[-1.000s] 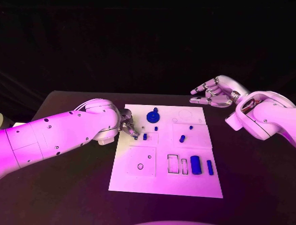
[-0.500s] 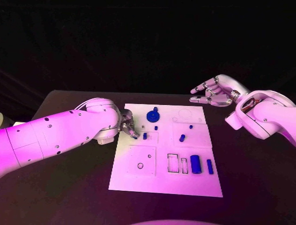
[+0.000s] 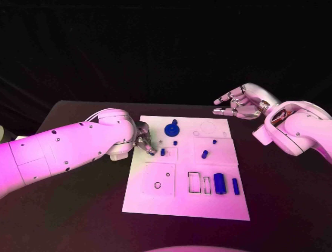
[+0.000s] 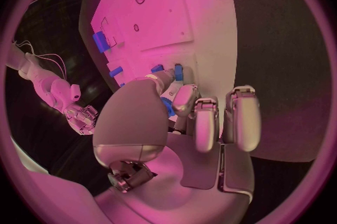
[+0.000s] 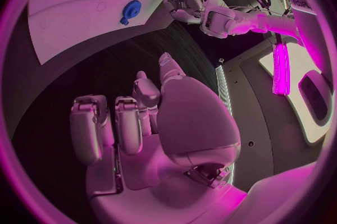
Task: Assemble the parts on the task board
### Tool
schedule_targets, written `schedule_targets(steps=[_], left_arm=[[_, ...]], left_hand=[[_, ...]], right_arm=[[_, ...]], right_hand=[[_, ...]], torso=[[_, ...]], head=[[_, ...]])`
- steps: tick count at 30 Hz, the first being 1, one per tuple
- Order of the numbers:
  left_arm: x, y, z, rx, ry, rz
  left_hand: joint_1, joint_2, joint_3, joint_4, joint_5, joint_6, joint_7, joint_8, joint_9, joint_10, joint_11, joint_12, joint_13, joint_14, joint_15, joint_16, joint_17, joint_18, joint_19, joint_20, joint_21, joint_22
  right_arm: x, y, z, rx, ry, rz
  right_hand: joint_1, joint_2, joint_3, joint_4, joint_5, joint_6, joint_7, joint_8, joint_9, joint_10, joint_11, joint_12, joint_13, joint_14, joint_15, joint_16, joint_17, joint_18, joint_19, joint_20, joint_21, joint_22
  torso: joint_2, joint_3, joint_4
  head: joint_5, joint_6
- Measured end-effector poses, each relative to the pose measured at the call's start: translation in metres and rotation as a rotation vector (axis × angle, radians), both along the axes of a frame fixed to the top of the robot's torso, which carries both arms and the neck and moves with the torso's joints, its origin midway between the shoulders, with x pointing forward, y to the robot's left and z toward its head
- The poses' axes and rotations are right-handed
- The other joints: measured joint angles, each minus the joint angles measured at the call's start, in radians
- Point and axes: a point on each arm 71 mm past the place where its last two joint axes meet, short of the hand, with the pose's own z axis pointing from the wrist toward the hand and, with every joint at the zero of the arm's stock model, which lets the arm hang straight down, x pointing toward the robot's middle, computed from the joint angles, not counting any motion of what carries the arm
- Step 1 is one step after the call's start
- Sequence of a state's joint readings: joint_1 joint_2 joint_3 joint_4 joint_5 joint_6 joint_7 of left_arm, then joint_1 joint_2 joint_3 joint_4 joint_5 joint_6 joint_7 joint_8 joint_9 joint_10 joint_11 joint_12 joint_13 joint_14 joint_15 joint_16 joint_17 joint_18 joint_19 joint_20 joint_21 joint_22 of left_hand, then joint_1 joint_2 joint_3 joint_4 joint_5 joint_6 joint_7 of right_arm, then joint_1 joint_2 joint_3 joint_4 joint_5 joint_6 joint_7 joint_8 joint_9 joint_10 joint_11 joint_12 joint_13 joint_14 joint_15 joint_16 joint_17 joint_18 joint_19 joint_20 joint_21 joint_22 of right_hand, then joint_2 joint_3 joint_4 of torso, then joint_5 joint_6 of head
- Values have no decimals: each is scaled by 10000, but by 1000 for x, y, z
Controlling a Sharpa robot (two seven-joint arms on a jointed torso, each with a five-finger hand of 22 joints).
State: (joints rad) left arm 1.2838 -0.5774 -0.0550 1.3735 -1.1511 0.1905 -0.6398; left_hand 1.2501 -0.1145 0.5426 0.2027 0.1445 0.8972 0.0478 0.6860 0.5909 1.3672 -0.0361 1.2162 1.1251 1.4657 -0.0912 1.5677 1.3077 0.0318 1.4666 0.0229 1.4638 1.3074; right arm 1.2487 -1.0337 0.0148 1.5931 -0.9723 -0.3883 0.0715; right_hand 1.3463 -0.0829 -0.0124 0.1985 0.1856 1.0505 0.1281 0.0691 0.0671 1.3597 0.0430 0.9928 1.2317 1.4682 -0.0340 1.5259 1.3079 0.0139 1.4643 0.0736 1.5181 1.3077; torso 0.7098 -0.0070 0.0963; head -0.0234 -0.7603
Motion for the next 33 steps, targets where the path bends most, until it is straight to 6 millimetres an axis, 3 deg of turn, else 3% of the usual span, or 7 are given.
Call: schedule_targets(steps=[5, 10, 22, 33], left_arm=[[2, -1, -1, 39, 37, 18], [3, -1, -1, 71, 82, 16], [5, 0, -2, 157, 162, 50], [6, 0, -4, 211, 177, 125]], left_hand=[[-100, 48, 178, -122, -513, -21, -21, 31, 62, 15, -15, 0, 0, 0, 0, 0, 0, -1, -19, -19, 0, 0], [-324, -43, 493, -385, -742, -22, -22, 99, 58, 15, -15, 0, -1, 0, 0, 0, -1, -1, -36, -36, 0, 0], [-665, -384, 308, -261, -737, 159, -199, 156, 5, 75, -76, 115, 100, -1, 0, 0, -2, -1, 0, -72, 66, -1], [-1005, -524, -13, 60, -447, 414, -376, 352, 44, 142, -142, 153, 152, -2, -72, 0, -3, -2, -33, -112, 194, -1]], right_arm=[[0, 1, 0, 6, -1, 18], [-1, 1, 0, 10, -1, 32], [-1, 1, 0, 11, -2, 38], [-1, 1, 0, 11, -4, 40]], right_hand=[[0, 0, 0, 0, 0, 0, 0, 0, 0, 0, 0, 0, 0, 0, 0, 0, -1, 0, 0, 0, 0, -1], [0, 0, 0, 0, 0, 0, 0, 0, 0, 0, 0, 0, 0, 0, 0, 0, -1, 0, 0, 0, 0, -1], [0, 0, 1, -1, 0, 0, 0, 0, 0, 0, 0, 0, -10, 0, 0, -41, -2, 0, 0, 0, 0, -3], [0, 0, 1, -1, 0, 0, 0, 0, 0, 0, 0, 0, -9, 0, 0, -41, -4, 0, 0, 0, 0, -4]], torso=[[4, 0, -3], [5, 2, -6], [-3, 5, -6], [-4, 6, 3]], head=[[-10, -25], [-22, -47], [-40, -104], [-56, -105]])
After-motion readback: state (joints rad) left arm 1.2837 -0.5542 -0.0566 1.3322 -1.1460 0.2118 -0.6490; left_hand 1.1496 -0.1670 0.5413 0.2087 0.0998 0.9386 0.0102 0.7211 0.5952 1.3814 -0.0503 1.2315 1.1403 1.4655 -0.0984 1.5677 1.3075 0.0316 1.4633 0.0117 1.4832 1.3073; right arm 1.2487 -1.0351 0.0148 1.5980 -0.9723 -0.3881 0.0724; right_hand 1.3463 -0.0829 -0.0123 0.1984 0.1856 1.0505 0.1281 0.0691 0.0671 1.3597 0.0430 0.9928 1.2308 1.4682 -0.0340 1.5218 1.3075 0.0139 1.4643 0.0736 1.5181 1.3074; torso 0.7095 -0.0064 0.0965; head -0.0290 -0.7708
